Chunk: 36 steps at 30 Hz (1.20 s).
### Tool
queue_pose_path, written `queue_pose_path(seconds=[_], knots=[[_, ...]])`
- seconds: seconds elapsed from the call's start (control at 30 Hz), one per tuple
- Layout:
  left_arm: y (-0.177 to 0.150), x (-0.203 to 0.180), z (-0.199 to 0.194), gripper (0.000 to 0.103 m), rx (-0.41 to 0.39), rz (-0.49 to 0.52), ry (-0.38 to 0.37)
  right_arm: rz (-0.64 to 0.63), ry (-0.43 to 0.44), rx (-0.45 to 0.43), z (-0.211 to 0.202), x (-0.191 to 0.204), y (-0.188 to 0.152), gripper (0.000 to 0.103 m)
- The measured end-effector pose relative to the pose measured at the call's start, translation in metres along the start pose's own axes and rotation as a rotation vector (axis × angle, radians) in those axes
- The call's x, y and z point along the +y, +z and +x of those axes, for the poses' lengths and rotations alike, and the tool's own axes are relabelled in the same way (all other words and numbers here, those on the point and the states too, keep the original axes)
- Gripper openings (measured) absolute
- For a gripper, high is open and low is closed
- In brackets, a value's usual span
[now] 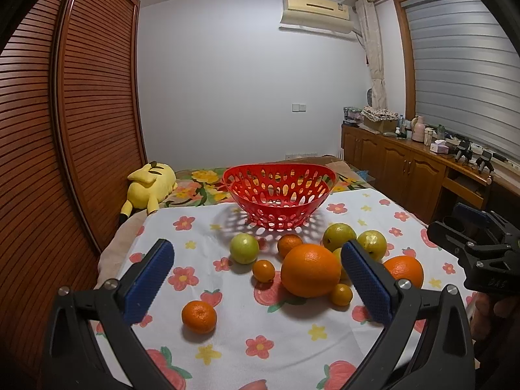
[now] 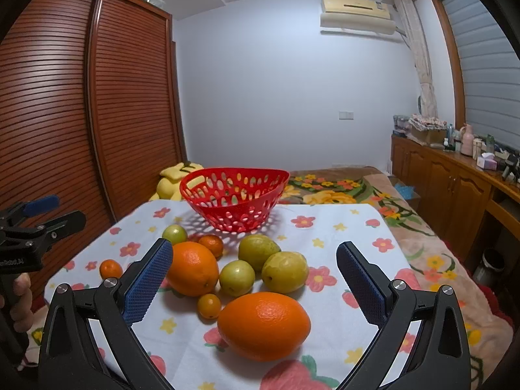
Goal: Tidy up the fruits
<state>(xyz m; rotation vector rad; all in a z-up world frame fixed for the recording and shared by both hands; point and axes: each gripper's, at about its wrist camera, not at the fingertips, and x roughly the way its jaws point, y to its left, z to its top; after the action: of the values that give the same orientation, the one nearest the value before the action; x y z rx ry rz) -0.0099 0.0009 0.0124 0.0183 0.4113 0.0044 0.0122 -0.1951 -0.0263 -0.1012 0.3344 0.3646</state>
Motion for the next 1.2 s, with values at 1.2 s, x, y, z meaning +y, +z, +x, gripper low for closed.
queue_pose_path(seconds=[1.2], knots=[[-0.0002, 0.0008, -0.0090, 0.103, -0.020, -0.012, -0.001, -0.003, 0.001, 0.001, -0.0022, 0.0039, 0.0000, 0.102]])
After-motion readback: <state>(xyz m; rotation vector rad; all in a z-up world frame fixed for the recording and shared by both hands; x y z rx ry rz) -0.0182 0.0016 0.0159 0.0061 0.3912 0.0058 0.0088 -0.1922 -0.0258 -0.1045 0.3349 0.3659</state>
